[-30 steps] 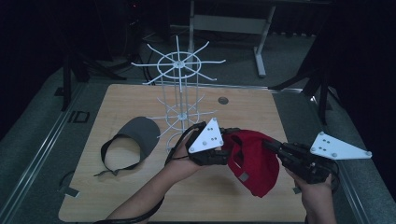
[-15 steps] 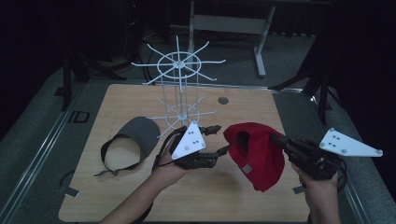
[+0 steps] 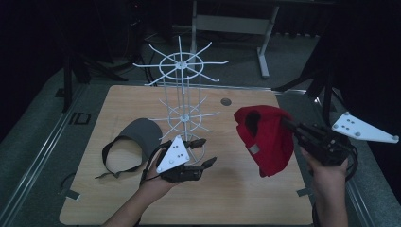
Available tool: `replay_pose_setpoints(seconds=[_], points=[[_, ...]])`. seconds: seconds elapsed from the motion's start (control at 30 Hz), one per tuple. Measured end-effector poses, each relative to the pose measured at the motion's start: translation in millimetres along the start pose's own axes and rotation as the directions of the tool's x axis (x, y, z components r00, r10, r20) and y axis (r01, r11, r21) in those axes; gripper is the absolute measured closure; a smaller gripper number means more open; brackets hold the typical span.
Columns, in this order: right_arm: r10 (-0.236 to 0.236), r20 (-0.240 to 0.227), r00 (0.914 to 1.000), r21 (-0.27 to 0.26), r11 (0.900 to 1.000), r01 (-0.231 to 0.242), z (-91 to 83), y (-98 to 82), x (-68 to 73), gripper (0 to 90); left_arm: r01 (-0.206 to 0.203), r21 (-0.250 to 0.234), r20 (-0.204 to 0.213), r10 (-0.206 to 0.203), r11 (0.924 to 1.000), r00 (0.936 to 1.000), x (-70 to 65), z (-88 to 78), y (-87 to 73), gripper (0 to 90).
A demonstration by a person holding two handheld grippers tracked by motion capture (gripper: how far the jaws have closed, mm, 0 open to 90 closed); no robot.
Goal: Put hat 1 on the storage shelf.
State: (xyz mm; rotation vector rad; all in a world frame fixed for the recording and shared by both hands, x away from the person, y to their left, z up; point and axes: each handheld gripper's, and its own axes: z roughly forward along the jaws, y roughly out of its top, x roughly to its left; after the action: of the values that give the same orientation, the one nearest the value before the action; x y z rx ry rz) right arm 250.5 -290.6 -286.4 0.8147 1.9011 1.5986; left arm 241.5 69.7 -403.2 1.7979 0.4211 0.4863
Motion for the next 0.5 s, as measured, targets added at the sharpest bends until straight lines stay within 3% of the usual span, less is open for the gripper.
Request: replay_pose_setpoints(seconds=[0.3, 0.5], points=[[-0.011, 0.060, 0.9982, -0.028, 1.000, 0.013, 17.1, 34.8, -5.1, 88.3, 0.050, 0.017, -0.006, -0.050, 0.9986, 0.9987, -0.1, -9.3, -36.0, 41.3], [-0.015, 0.071, 0.9974, -0.032, 0.999, 0.017, 28.0, 52.8, -4.9, 88.3, 0.097, 0.023, -0.024, -0.096, 0.9950, 0.9951, 1.5, -15.1, -58.7, 41.3]])
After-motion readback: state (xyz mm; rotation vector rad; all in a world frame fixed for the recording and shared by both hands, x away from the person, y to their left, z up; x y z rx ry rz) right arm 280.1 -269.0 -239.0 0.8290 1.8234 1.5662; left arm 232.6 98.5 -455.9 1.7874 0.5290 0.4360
